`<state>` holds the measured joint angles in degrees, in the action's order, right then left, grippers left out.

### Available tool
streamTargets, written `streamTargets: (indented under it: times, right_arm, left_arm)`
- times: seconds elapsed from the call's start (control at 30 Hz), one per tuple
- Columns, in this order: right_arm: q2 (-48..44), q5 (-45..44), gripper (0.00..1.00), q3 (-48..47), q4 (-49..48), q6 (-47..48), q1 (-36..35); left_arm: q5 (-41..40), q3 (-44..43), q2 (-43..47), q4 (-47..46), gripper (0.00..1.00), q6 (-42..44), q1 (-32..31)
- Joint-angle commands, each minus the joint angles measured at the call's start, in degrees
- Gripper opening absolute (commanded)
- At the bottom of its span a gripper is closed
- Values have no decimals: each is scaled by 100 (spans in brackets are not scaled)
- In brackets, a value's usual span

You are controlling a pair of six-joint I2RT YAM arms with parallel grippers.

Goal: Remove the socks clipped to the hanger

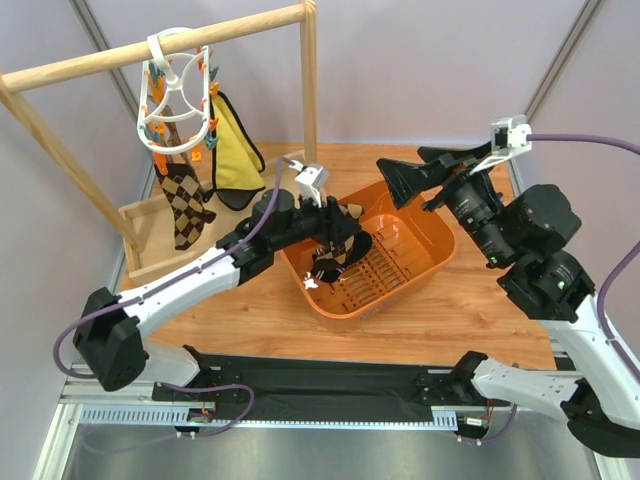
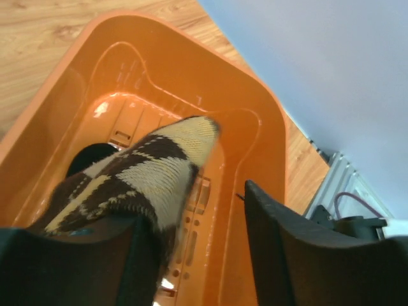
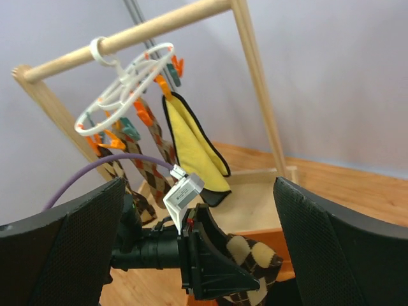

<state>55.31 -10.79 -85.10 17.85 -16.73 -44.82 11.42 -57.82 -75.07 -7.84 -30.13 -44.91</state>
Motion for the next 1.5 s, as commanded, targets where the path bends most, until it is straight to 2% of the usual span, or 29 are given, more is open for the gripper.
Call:
streamTargets:
  times: [0.0, 0.03, 0.07, 0.1, 0.17, 0.23, 0.37, 0.4, 0.43, 0.57, 0.77, 0.83, 1.0, 1.13, 1.17, 1.23, 1.3, 1.33, 1.4, 1.47]
  right_arm:
    - [112, -521, 100, 134, 483, 258, -1]
    - [120, -617, 100, 143, 509, 249, -1]
    - [129, -652, 100, 152, 562, 241, -1]
    - [181, -688, 100, 125, 588, 214, -1]
    - [270, -723, 100, 38, 684, 162, 8]
    - [419, -671, 100, -15, 720, 118, -1]
    - [586, -661, 100, 72, 492, -5, -1]
    - [621, -670, 100, 133, 448, -40, -1]
    - [743, -679, 100, 134, 422, -67, -1]
    - [1060, -469, 100, -68, 430, -102, -1]
    - [887, -565, 100, -104, 580, -137, -9]
    - [763, -661, 100, 2, 484, -50, -9]
    - [814, -671, 100, 108, 536, 161, -9]
    - [1051, -171, 98, 134, 510, 4, -9]
    - [1104, -91, 98, 169, 475, -101, -9]
    - [1218, 225, 98, 327, 195, -181, -18]
    - [1263, 567, 98, 572, -314, -173, -53]
    - [1315, 891, 98, 834, -917, -190, -114]
    - [1683, 1321, 98, 837, -1317, -225, -237]
    - [2243, 1552, 98, 540, -1634, -164, -334]
  left_arm:
    - [-149, -580, -271, 70, 60, 305, -27]
    - [-201, -642, -341, 141, 73, 332, -27]
    - [-271, -747, -342, 212, 79, 385, -27]
    - [-315, -809, -333, 378, 84, 420, -36]
    - [-395, -1036, -237, 650, 86, 542, -27]
    - [-509, -1204, -61, 1256, 86, 648, -36]
    - [-1437, -2030, 281, 2837, 83, 877, -36]
    - [-1580, -2170, 360, 3397, 85, 886, -18]
    - [-1642, -2259, 518, 3559, 88, 886, -10]
    - [-1021, -2348, 669, 3754, 82, 694, 131]
    - [9, -2066, 169, 3174, 73, 473, 131]
    - [-113, -2171, 106, 3270, 72, 447, 131]
    - [-1403, -2689, 439, 4033, 75, 780, 184]
    - [-2352, -3366, 668, 4992, 76, 939, 639]
    - [-2912, -3385, 747, 5159, 76, 956, 745]
    - [-3424, -3237, 1116, 5397, 77, 956, 1235]
    - [-3305, -3087, 1562, 5450, 78, 843, 1754]
    - [-2834, -2990, 1713, 5442, 78, 738, 2384]
    - [-2471, -3024, 1995, 5503, 78, 684, 3141]
    - [-2407, -3269, 2092, 5678, 78, 815, 3417]
